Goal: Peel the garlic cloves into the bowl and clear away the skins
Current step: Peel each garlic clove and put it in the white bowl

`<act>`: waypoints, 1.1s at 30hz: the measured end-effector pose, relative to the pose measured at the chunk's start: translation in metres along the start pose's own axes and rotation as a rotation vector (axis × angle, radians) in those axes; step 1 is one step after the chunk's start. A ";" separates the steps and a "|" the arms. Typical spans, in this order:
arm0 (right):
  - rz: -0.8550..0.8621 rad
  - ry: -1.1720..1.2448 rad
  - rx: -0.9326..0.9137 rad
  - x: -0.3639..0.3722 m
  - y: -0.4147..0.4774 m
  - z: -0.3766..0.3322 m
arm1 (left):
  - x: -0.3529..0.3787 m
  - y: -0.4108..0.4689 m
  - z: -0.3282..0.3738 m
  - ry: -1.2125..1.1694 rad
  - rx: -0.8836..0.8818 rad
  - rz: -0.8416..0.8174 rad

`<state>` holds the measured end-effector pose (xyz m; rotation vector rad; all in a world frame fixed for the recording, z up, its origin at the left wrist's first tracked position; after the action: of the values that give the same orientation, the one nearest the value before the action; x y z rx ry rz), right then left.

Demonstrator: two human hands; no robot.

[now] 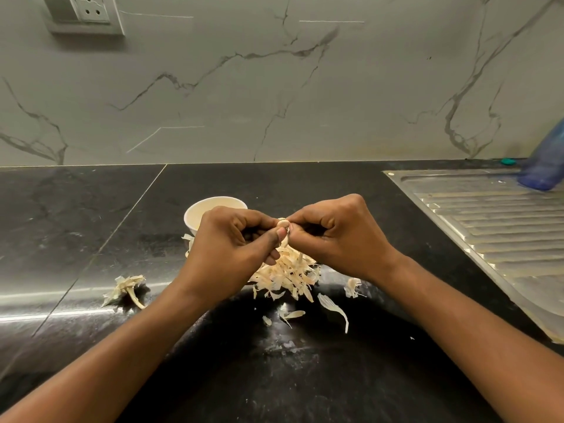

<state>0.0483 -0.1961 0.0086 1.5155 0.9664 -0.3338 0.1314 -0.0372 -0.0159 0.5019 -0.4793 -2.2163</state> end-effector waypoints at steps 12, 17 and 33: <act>0.102 0.236 0.227 0.000 -0.004 0.004 | 0.002 0.000 0.004 -0.078 0.035 0.006; -0.004 0.405 0.290 -0.004 -0.002 0.013 | -0.001 0.002 0.003 -0.255 -0.066 0.045; -0.076 0.485 0.293 -0.008 0.002 0.018 | -0.003 0.005 -0.001 -0.203 -0.071 0.033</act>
<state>0.0506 -0.2153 0.0112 1.8773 1.4048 -0.1656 0.1368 -0.0385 -0.0141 0.2300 -0.5081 -2.2544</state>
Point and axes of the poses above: each hand's wrist, its own y-axis towards the middle knuckle, its own x-axis out of the palm, z = x × y, the point moved 5 cm from there along y, towards the middle knuckle, and after that the axes turned 11 degrees about -y, right-handed, at the moved point
